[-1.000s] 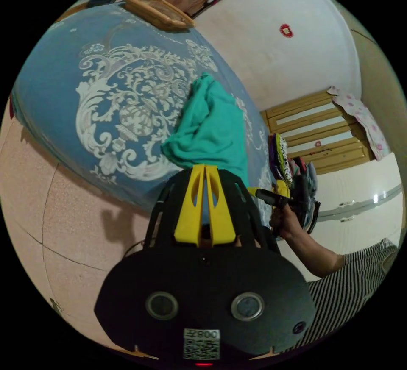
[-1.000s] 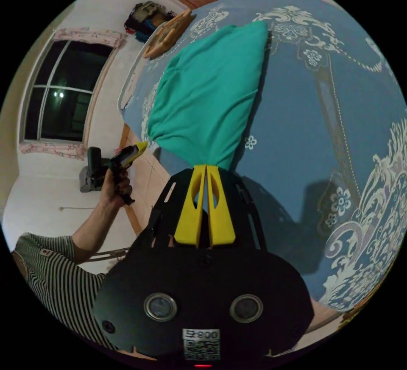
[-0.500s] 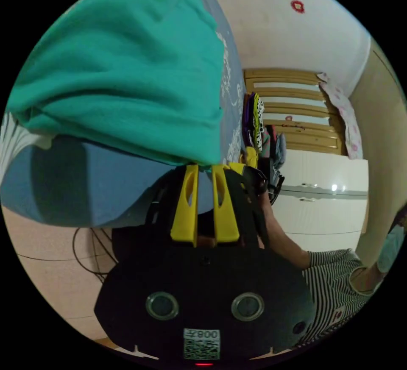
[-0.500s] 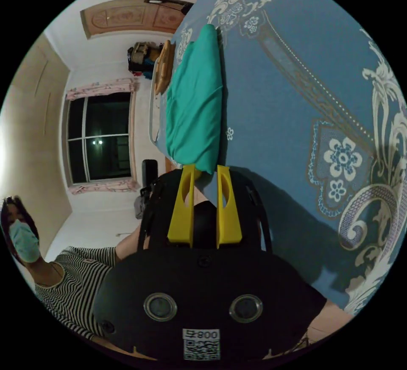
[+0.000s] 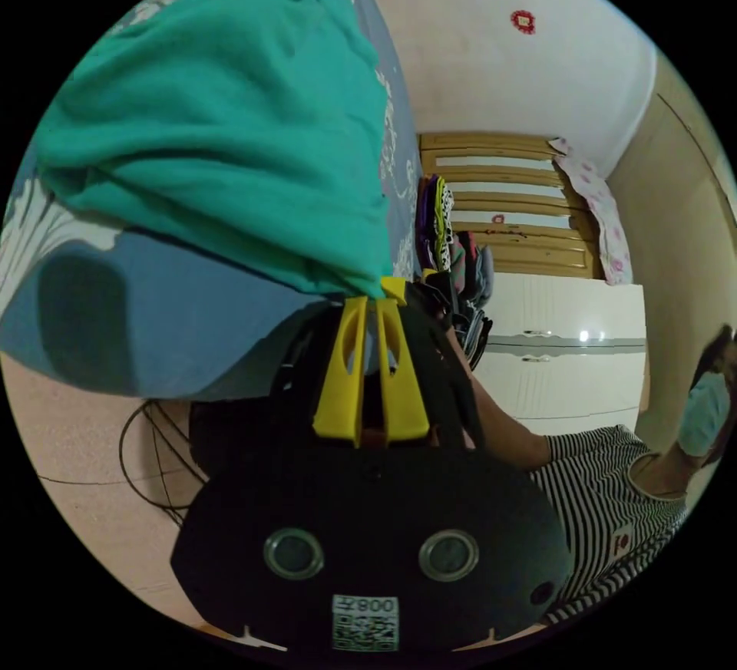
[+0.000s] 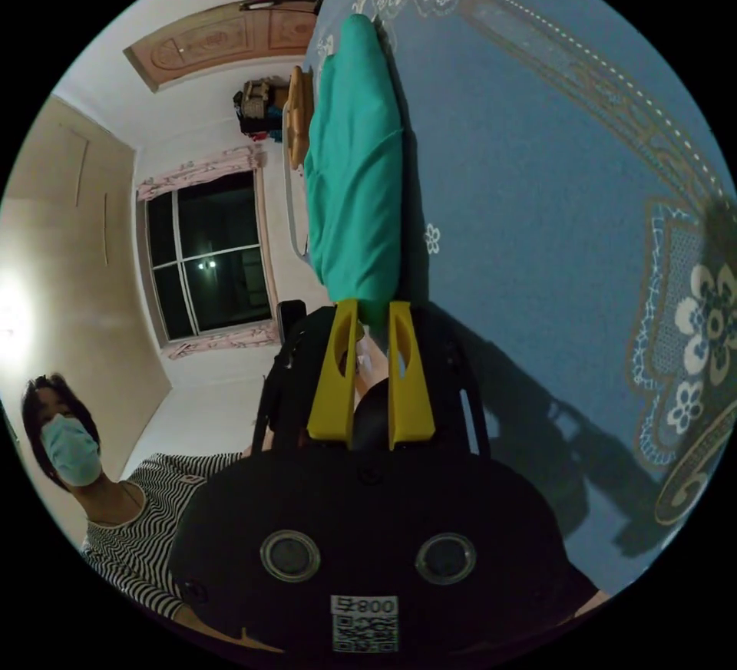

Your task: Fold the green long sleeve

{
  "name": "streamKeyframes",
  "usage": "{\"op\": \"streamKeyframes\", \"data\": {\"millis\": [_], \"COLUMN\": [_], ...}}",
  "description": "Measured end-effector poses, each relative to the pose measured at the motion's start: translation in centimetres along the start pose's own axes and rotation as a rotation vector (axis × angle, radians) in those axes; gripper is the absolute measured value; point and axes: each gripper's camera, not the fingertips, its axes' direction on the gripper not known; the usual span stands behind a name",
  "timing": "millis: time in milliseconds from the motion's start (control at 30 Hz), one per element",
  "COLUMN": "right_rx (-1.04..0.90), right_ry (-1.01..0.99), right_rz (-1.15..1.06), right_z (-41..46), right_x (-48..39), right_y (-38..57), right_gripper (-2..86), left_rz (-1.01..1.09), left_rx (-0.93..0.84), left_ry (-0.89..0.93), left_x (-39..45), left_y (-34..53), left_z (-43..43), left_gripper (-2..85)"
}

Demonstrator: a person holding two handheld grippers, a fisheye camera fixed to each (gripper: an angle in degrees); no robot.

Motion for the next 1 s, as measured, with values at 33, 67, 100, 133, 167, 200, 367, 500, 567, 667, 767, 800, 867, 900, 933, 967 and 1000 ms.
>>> {"op": "streamKeyframes", "data": {"millis": [33,67,100,133,167,200,367,500,567,667,767,800,867,900,933,967,1000], "right_rx": [0.0,0.0,0.003,0.007,0.009,0.01,0.025,0.036,0.039,0.043,0.044,0.043,0.044,0.043,0.044,0.046,0.05], "right_ry": [0.0,-0.003,-0.013,-0.026,-0.032,-0.037,-0.069,-0.098,-0.105,-0.115,-0.112,-0.111,-0.109,-0.106,-0.103,-0.104,-0.108], "right_rz": [-0.017,-0.028,-0.05,-0.072,-0.085,-0.107,-0.166,-0.193,-0.205,-0.219,-0.231,-0.232,-0.233,-0.231,-0.225,-0.221,-0.214], "right_z": [-0.6,-1.0,-1.6,-2.3,-2.7,-3.3,-6.1,-8.5,-9.5,-11.3,-13.3,-14.1,-15.3,-16.1,-16.9,-17.3,-18.3], "right_x": [-0.2,-0.3,-0.7,-1.2,-1.4,-1.9,-3.1,-3.6,-3.7,-3.8,-3.7,-3.6,-3.2,-3.0,-2.6,-2.4,-2.0], "right_y": [0.5,0.7,1.2,1.6,1.8,2.2,4.0,5.9,6.8,8.4,10.2,11.0,12.3,13.3,14.2,14.7,15.7], "right_gripper": [6.2,6.0,5.5,5.1,4.9,4.6,4.2,4.0,4.0,4.0,3.9,3.7,3.5,3.4,3.4,3.3,3.2], "left_rz": [0.003,-0.005,-0.014,-0.025,-0.044,-0.055,-0.184,-0.251,-0.271,-0.288,-0.294,-0.292,-0.277,-0.274,-0.27,-0.262,-0.259], "left_rx": [0.021,0.043,0.057,0.089,0.126,0.145,0.372,0.489,0.532,0.588,0.614,0.614,0.612,0.612,0.606,0.602,0.601], "left_ry": [0.012,0.028,0.032,0.041,0.053,0.065,0.211,0.347,0.394,0.444,0.461,0.456,0.444,0.443,0.438,0.422,0.411], "left_x": [-0.3,-0.9,-1.2,-1.9,-2.6,-3.1,-7.4,-9.9,-10.9,-12.0,-13.0,-13.1,-13.6,-13.7,-13.8,-13.8,-13.8], "left_y": [0.2,0.5,0.6,0.9,1.1,1.1,1.5,1.7,1.6,1.3,0.6,0.4,-0.1,-0.2,-0.3,-0.2,-0.1], "left_z": [-0.7,-1.4,-1.8,-2.7,-3.5,-3.9,-7.0,-7.1,-6.6,-5.7,-4.8,-4.6,-3.6,-3.3,-2.7,-2.1,-1.8], "left_gripper": [5.4,6.7,7.3,8.4,9.7,10.3,13.9,14.0,13.9,13.5,12.1,11.6,8.4,7.8,6.7,6.1,5.7]}}
